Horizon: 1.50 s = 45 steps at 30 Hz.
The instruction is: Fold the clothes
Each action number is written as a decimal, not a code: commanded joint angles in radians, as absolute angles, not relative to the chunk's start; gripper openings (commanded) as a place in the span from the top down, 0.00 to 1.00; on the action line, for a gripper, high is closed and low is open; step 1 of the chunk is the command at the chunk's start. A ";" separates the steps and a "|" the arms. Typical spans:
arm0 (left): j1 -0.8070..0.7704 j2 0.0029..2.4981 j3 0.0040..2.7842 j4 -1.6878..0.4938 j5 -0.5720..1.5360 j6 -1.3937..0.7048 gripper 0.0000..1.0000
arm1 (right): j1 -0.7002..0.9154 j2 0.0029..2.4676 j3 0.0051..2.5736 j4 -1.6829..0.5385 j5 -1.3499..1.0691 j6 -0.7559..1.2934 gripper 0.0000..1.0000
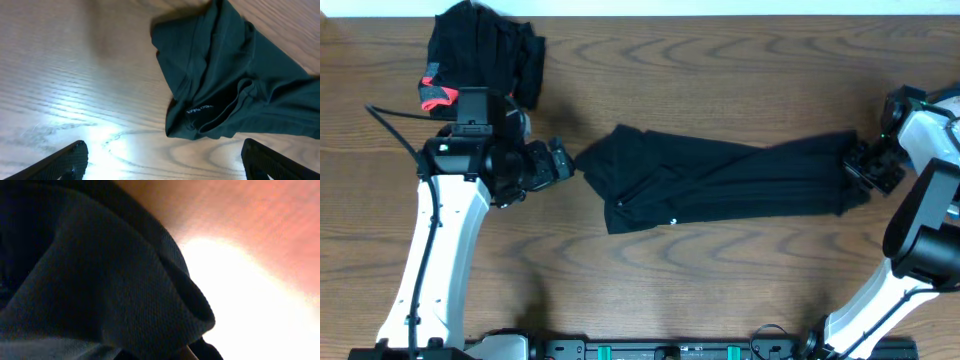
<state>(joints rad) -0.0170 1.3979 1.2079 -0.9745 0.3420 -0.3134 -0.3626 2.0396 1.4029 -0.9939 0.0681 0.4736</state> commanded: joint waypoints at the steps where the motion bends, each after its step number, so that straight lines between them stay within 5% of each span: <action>1: -0.034 1.406 1.200 -0.961 0.355 -0.300 0.02 | -0.359 1.936 1.394 -1.018 0.154 0.451 0.99; 13: -0.041 1.411 1.200 -0.955 0.355 -0.300 0.02 | -0.188 1.728 1.394 -1.060 0.093 0.326 0.99; 35: -0.041 1.411 1.200 -0.959 0.355 -0.300 0.02 | 0.212 1.738 1.380 -1.051 -0.039 0.260 0.95; 39: -0.041 1.411 1.200 -0.959 0.355 -0.300 0.02 | 0.262 1.739 1.343 -1.013 -0.066 0.245 0.76; 43: -0.041 1.411 1.200 -0.959 0.355 -0.300 0.02 | 0.289 1.739 1.319 -0.994 -0.075 0.240 0.23; 45: -0.041 1.411 1.200 -0.959 0.355 -0.300 0.02 | 0.289 1.739 1.320 -0.994 -0.075 0.238 0.10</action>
